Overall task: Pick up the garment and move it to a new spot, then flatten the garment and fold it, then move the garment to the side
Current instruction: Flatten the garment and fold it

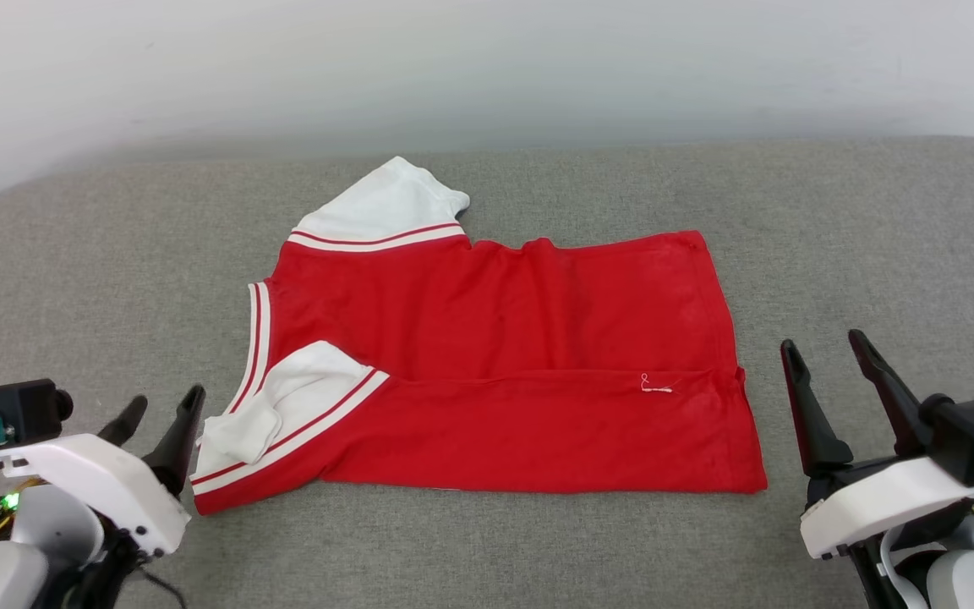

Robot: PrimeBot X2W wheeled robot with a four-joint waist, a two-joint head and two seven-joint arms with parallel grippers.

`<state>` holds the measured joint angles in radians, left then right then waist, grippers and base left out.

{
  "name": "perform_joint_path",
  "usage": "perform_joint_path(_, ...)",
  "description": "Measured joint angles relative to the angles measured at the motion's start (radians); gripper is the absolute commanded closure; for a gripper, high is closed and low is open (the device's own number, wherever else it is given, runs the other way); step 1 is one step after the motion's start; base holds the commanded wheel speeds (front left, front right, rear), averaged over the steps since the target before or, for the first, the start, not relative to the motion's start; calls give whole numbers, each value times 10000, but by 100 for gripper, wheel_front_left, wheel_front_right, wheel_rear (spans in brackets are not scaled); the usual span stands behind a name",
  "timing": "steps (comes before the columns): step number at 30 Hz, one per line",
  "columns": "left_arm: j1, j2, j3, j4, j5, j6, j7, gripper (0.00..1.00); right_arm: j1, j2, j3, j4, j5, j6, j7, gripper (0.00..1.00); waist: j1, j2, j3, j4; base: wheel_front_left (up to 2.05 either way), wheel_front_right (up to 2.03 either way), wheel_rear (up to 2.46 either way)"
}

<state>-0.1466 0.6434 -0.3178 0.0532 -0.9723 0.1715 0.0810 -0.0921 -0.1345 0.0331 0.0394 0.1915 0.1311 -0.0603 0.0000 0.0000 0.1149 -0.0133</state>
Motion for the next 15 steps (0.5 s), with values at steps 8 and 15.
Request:
perform_joint_path(8,-70,995,-399,188,-1507,-579,3200,0,362,328,-134,-899,-155,0,395,0,0,0,307,-153,0,0,0)
perform_joint_path(15,-942,913,-972,1325,-1551,-669,4259,0,338,495,-61,-1032,-127,0,577,0,0,0,908,-387,0,0,0)
